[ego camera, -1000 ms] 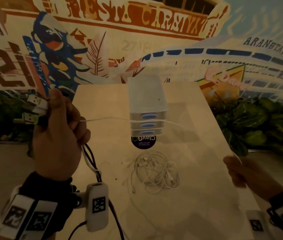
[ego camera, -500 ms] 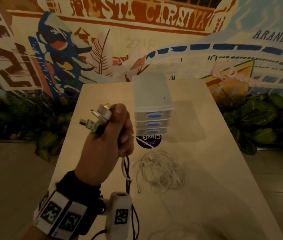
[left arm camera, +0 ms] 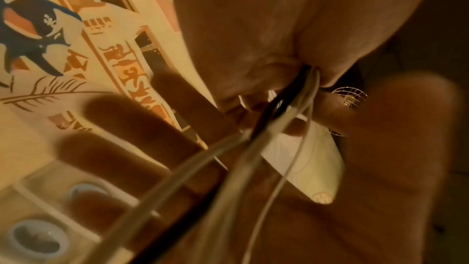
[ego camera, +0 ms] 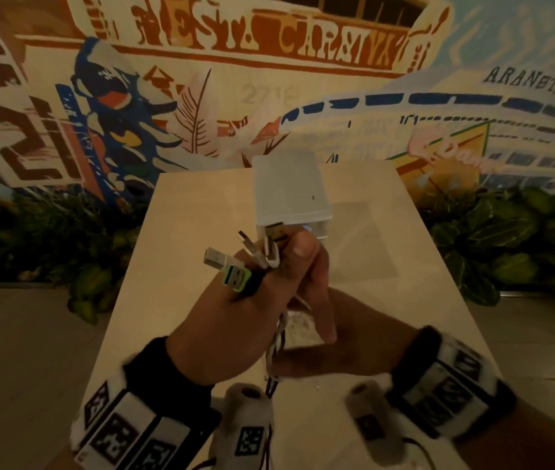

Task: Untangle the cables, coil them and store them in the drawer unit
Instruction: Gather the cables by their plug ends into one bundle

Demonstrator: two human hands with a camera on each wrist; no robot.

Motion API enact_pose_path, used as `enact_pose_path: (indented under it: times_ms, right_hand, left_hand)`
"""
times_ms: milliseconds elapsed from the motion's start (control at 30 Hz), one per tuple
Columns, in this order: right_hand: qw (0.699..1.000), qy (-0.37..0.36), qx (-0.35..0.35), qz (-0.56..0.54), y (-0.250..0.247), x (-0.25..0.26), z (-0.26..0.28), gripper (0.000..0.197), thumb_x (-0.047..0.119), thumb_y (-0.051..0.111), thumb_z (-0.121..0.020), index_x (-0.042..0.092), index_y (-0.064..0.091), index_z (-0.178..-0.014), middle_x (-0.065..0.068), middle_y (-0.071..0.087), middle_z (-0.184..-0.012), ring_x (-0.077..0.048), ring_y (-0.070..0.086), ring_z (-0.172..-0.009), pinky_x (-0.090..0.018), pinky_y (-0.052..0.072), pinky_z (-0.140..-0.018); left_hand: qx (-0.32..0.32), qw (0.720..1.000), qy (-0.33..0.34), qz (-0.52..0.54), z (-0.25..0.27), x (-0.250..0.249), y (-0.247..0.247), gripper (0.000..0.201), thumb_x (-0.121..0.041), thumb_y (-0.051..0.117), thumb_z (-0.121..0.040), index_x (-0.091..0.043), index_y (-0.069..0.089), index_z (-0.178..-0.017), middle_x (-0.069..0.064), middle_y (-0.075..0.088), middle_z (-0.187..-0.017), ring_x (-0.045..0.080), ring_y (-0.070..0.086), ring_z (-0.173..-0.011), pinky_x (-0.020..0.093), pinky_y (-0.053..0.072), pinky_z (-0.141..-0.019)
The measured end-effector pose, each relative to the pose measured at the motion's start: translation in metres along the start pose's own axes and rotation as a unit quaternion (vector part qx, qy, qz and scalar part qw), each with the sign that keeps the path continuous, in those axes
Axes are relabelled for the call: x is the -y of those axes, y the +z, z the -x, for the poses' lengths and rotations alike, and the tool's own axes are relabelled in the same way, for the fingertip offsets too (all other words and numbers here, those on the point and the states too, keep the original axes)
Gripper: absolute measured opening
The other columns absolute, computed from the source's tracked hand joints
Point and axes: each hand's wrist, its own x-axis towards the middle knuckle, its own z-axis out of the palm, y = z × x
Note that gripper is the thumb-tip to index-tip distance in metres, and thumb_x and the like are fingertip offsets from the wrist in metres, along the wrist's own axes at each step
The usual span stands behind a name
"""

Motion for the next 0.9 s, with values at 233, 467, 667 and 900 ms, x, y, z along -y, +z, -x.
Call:
enact_pose_path:
  times_ms: [233, 467, 667, 900]
  right_hand:
    - [0.984, 0.042, 0.008, -0.174, 0.032, -0.035, -0.011, 0.035, 0.047, 0.065, -0.09, 0.025, 0.055, -0.064, 0.002, 0.041, -0.055, -0.012, 0.044, -0.048, -0.041, 0.044, -0.06]
    - [0.973, 0.215, 0.045, -0.075, 0.038, -0.096, 0.033, 0.055, 0.068, 0.062, -0.087, 0.023, 0.052, -0.057, 0.005, 0.052, -0.05, -0.011, 0.054, -0.047, -0.042, 0.057, -0.068]
    - [0.907, 0.419, -0.016, -0.04, 0.063, -0.147, 0.099, 0.076, 0.098, 0.063, -0.046, 0.024, 0.067, -0.059, 0.009, 0.07, -0.067, -0.019, 0.074, -0.083, -0.038, 0.058, -0.089]
    - [0.869, 0.488, -0.07, 0.045, 0.081, -0.179, 0.131, 0.059, 0.086, 0.064, -0.065, 0.027, 0.065, -0.062, 0.015, 0.065, -0.073, 0.006, 0.059, -0.071, -0.021, 0.044, -0.082]
  left_hand:
    - [-0.089, 0.996, -0.003, -0.013, 0.003, 0.003, -0.033, 0.038, -0.034, 0.041, -0.104, -0.001, 0.048, -0.085, -0.002, 0.058, -0.055, 0.038, 0.056, -0.048, 0.041, 0.059, -0.065]
    - [-0.176, 0.984, -0.012, 0.002, 0.011, -0.006, -0.044, 0.037, -0.037, 0.035, -0.105, -0.015, 0.051, -0.08, -0.003, 0.034, -0.04, 0.019, 0.036, -0.032, 0.029, 0.043, -0.046]
    - [-0.177, 0.978, -0.052, 0.097, 0.016, -0.006, -0.051, 0.036, -0.041, 0.033, -0.101, -0.019, 0.046, -0.076, -0.006, 0.027, -0.04, 0.008, 0.017, -0.034, 0.018, 0.025, -0.042]
    - [-0.178, 0.955, -0.187, 0.145, -0.006, 0.019, -0.053, 0.034, -0.034, 0.042, -0.105, -0.021, 0.047, -0.074, -0.003, 0.017, -0.054, 0.011, 0.011, -0.042, 0.024, 0.012, -0.041]
